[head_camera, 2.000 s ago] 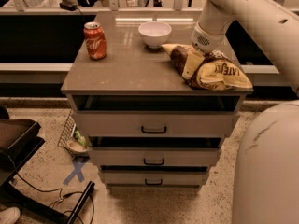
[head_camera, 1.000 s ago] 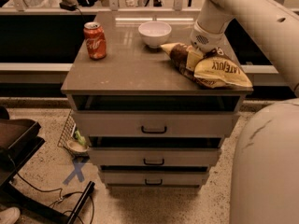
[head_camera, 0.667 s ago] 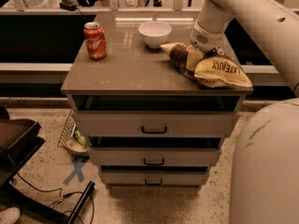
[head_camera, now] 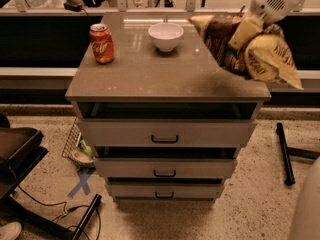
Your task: Pick brown chip bag
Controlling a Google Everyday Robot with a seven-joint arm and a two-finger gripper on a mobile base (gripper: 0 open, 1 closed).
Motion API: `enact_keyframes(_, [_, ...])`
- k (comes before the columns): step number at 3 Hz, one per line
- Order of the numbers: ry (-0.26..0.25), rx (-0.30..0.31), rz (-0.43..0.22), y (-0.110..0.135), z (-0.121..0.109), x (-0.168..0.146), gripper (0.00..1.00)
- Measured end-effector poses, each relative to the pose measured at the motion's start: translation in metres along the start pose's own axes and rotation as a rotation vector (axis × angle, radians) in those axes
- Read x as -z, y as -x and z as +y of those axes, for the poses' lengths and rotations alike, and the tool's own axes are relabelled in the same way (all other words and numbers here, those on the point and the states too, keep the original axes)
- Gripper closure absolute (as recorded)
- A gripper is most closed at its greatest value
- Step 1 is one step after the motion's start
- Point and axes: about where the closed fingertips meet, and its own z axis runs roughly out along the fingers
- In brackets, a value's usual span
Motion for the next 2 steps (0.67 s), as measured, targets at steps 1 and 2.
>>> enact_keyframes(1, [-0.036,0.009,-0.092,0.004,0.002,0.057,1.0])
enact_keyframes(2, [-0.119,0.029,-0.207,0.023,0.0,0.119,1.0])
